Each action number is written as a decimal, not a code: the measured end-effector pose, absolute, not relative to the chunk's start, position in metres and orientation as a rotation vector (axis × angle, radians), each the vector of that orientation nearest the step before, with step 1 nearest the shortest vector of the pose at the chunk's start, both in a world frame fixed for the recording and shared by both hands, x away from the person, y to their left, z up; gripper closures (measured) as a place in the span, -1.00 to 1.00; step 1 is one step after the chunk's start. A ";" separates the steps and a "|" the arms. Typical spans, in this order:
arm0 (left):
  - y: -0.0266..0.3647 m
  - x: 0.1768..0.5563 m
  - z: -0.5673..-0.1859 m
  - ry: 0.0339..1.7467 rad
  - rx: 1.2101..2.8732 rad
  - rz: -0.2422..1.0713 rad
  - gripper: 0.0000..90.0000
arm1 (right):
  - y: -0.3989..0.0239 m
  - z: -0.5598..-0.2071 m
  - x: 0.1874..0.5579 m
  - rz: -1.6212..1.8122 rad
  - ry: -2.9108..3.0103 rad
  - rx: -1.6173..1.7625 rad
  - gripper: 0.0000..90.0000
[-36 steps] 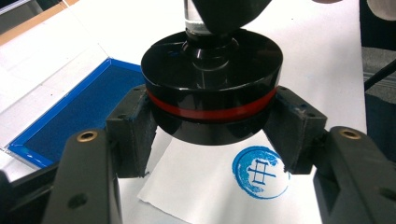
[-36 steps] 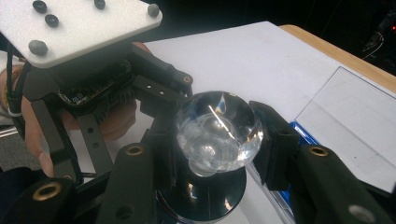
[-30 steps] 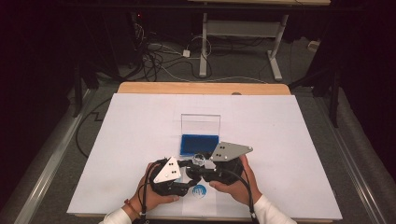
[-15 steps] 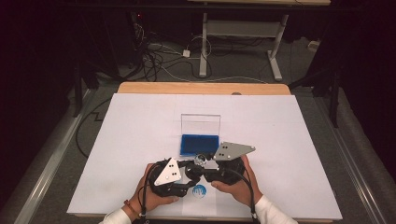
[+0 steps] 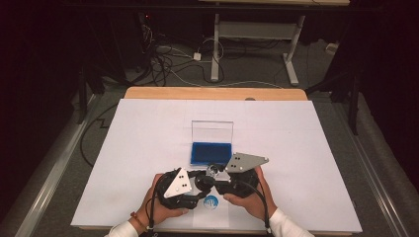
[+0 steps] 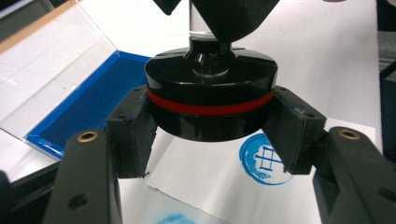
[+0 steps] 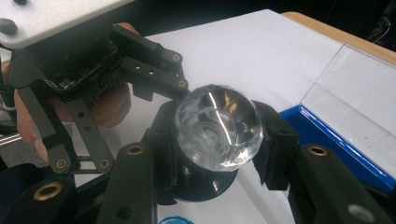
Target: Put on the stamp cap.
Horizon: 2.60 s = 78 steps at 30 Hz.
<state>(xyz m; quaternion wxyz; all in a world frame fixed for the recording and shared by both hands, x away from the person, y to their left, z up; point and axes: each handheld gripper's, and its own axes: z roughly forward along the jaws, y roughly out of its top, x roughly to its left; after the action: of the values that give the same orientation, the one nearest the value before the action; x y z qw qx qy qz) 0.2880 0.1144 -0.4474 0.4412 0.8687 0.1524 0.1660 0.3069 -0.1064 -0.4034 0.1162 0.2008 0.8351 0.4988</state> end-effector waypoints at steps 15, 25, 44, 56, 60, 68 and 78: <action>0.111 0.283 -0.447 0.343 2.244 0.488 -0.20 | -0.102 -0.411 0.305 1.413 2.474 0.581 0.27; 0.110 0.283 -0.448 0.350 2.253 0.459 -0.20 | -0.102 -0.415 0.306 1.417 2.482 0.617 0.27; 0.103 0.278 -0.444 0.233 2.210 0.351 -0.25 | -0.098 -0.415 0.304 1.397 2.515 0.653 0.29; 0.109 0.286 -0.448 0.309 2.175 0.323 -0.41 | -0.102 -0.412 0.303 1.420 2.479 0.646 0.29; 0.109 0.289 -0.451 0.351 2.174 0.320 -0.49 | -0.102 -0.410 0.303 1.414 2.461 0.627 0.28; 0.112 0.295 -0.457 0.423 2.200 0.297 -0.55 | -0.104 -0.406 0.303 1.405 2.437 0.621 0.29; 0.131 0.295 -0.451 0.461 2.200 0.310 -0.59 | -0.112 -0.401 0.305 1.338 2.415 0.612 0.29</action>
<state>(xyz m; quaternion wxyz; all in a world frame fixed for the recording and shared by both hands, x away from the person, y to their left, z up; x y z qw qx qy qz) 0.2955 0.1315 -0.4513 0.4227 0.8787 0.1842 0.1238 0.3055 -0.1120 -0.4005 0.1564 0.2139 0.8435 0.4673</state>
